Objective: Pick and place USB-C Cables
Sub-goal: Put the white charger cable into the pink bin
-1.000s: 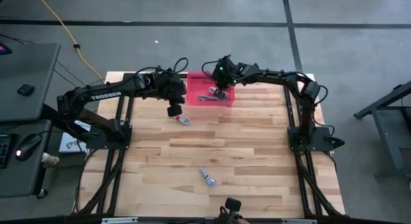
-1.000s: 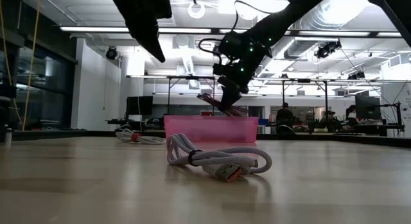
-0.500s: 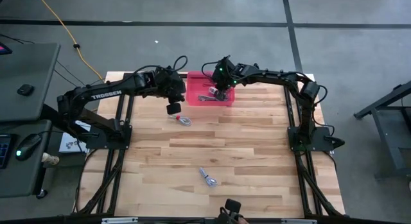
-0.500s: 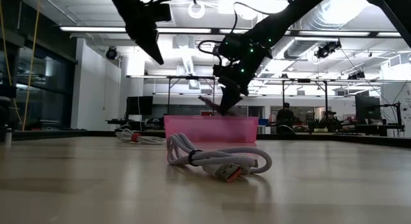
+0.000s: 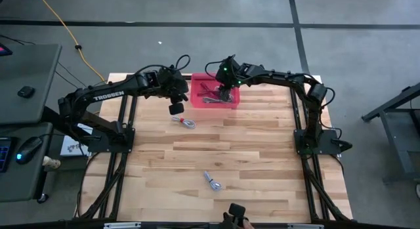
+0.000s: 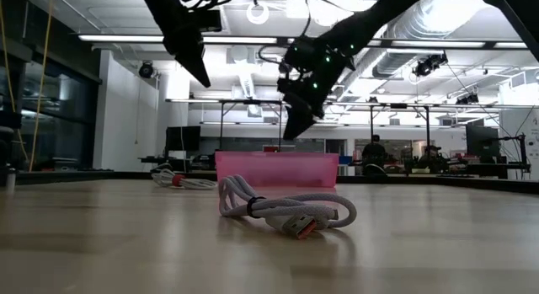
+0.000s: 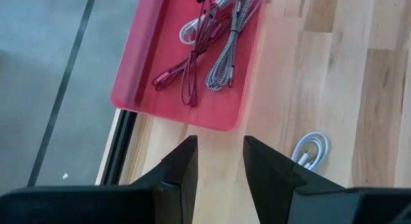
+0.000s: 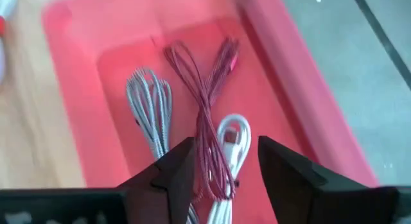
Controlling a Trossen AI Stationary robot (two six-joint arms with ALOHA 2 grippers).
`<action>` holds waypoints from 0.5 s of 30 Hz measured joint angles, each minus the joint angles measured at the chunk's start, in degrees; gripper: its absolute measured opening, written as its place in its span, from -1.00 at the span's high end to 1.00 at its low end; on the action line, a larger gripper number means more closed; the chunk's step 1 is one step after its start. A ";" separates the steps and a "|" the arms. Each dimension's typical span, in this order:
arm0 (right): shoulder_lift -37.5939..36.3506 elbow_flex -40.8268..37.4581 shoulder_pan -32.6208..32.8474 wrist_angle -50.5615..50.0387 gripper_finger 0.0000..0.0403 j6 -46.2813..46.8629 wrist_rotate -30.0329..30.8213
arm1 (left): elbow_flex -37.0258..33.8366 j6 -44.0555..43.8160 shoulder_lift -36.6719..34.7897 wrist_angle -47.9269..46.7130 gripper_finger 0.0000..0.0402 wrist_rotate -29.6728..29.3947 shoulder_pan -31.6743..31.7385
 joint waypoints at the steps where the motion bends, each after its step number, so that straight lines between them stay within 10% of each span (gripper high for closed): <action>1: -0.02 1.00 0.24 -0.51 0.19 0.01 -0.02 | 0.00 0.54 0.00 0.00 0.45 0.02 0.00; 15: -0.03 22.03 2.99 -23.27 0.16 0.17 -0.15 | -3.09 5.79 -0.07 -1.29 0.26 0.25 0.00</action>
